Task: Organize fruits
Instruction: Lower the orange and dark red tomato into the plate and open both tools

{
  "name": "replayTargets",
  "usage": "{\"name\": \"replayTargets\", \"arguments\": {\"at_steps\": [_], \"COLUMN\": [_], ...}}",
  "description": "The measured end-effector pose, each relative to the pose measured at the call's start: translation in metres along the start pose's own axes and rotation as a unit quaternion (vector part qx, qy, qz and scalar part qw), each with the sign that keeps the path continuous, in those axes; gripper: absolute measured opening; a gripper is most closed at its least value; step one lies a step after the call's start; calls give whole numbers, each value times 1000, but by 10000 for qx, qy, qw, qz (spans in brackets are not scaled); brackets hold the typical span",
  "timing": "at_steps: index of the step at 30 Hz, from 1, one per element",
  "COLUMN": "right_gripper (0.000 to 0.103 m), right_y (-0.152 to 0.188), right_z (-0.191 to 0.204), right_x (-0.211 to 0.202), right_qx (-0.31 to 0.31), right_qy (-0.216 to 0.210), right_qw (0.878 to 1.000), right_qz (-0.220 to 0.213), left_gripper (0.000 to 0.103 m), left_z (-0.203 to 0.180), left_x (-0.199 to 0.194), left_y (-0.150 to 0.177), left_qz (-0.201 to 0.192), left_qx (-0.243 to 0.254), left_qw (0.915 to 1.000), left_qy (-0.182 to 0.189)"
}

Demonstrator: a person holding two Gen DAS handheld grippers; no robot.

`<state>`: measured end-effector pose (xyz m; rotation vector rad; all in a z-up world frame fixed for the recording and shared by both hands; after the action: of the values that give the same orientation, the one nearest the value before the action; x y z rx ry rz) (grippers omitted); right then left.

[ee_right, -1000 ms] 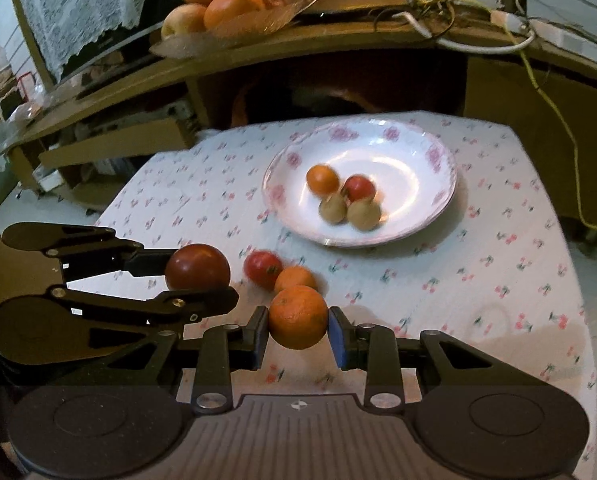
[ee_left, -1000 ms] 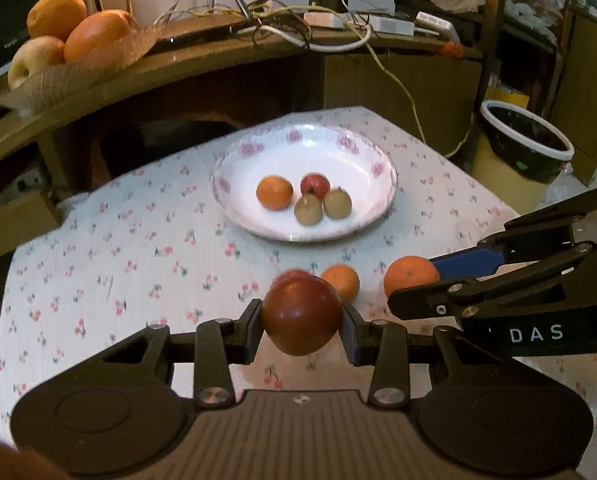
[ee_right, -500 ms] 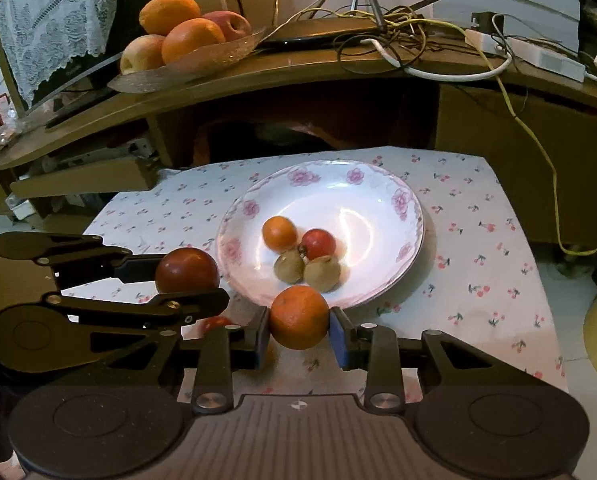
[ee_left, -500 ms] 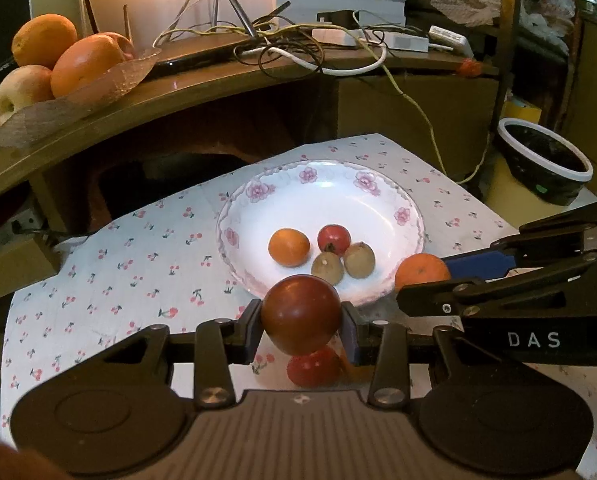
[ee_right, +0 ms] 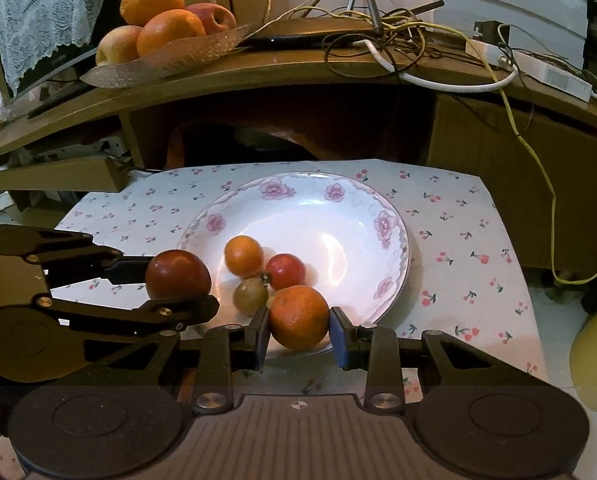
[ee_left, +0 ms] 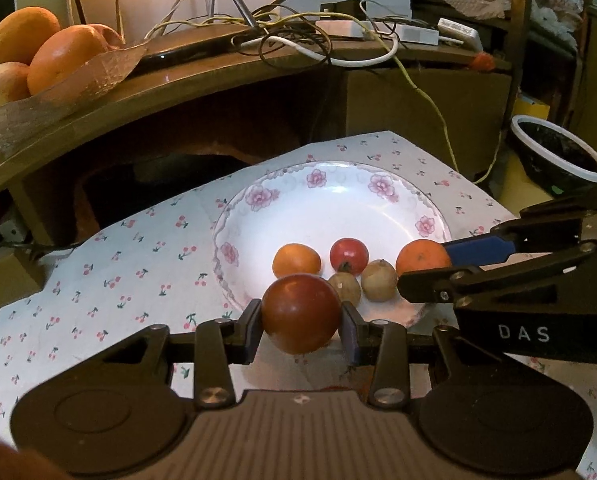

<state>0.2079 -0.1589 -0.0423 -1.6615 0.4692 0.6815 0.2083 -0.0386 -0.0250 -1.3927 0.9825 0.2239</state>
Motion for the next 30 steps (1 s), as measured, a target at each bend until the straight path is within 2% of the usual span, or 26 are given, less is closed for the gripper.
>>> {"name": "replayTargets", "arguments": {"at_steps": [12,30], "right_gripper": [37,41], "right_y": [-8,-10], "right_z": [-4,-7], "right_x": [16,13], "right_qx": [-100,-31], "right_qy": [48,80], "right_qw": [9999,9997], "right_qz": [-75,-207], "left_gripper": [44,46], "left_z": [6,6], "left_x": [13,9], "left_y": [-5,-5], "left_qz": [-30,-75], "left_qx": [-10,-42], "left_qw": [10000,9999], "left_qy": [-6,-61]}}
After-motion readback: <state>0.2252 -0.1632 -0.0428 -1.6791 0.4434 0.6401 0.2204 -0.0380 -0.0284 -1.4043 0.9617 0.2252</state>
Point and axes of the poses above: each gripper's, at about its wrist camera, not at the fingertips, and x roughly the way its jaws point, z to its left, y to its underside, the point moved 3 cm from there along x, roughly the way its jaws point, and after that the axes turned 12 degrees about y, right-handed, at the moved point
